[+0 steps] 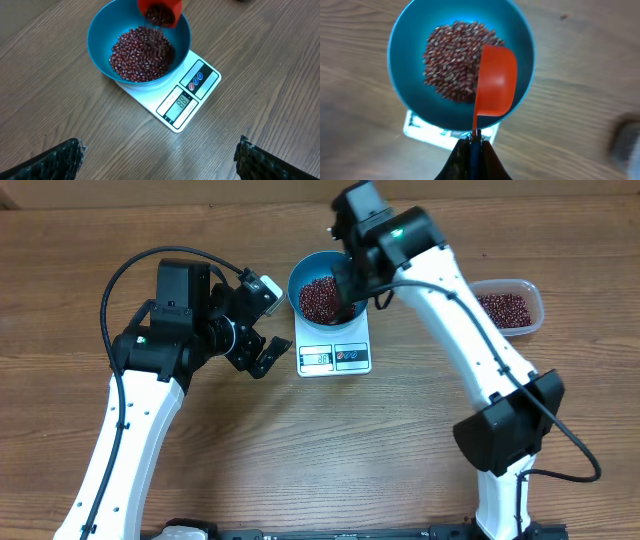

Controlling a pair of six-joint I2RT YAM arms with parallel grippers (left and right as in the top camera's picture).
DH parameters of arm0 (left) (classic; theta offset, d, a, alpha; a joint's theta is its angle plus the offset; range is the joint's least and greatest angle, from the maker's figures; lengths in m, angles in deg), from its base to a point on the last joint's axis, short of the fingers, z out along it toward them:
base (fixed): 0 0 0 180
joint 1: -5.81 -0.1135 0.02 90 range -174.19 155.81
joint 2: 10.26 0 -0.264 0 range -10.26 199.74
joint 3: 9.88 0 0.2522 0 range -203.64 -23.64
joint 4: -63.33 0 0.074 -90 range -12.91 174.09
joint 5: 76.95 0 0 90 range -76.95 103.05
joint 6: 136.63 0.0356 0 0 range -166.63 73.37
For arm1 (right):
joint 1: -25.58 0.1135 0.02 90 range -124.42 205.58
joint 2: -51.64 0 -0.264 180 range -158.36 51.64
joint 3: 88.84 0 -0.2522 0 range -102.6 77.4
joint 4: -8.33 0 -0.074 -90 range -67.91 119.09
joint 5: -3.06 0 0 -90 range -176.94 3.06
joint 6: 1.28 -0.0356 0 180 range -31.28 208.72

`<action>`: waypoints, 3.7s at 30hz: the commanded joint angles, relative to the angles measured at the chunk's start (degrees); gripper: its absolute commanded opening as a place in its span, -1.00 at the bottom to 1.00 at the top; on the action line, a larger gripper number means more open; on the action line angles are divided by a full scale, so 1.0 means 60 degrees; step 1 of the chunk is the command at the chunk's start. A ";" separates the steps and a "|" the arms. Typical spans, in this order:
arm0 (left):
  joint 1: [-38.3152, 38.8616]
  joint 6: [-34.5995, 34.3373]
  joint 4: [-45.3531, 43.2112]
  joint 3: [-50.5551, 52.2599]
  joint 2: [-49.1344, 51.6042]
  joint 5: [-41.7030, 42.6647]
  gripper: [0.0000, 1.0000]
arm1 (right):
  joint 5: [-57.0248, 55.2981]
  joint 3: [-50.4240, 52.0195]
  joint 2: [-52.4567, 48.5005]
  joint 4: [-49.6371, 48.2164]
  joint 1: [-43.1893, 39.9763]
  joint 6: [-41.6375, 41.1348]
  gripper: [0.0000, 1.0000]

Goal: Scoop item into bowl and weigh 150g on scale
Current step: 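Carry the filled scoop left and tilt it over the bowl, then move the empty red scoop back right to the bean tub, then dip the scoop into the tub beans and lift it filled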

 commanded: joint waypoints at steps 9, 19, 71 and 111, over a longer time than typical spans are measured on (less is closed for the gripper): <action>-0.0036 0.0113 -0.0029 -0.0197 0.0040 0.0044 0.99 | -0.1949 -0.0317 0.0044 -0.0393 0.0503 -0.0168 -0.93; -0.0036 0.0109 -0.0029 -0.0197 0.0040 0.0044 0.99 | -0.1446 -0.0317 0.0044 -0.0401 0.0499 -0.0087 -0.93; -0.0036 0.0109 -0.0029 -0.0197 0.0040 0.0047 0.99 | -0.0149 -0.0076 -0.0696 0.2171 -0.6459 0.0911 -0.92; -0.0036 0.0109 -0.0029 -0.0197 0.0040 0.0044 0.99 | 0.3909 0.0940 -0.1202 0.1825 -0.6721 0.2747 -0.92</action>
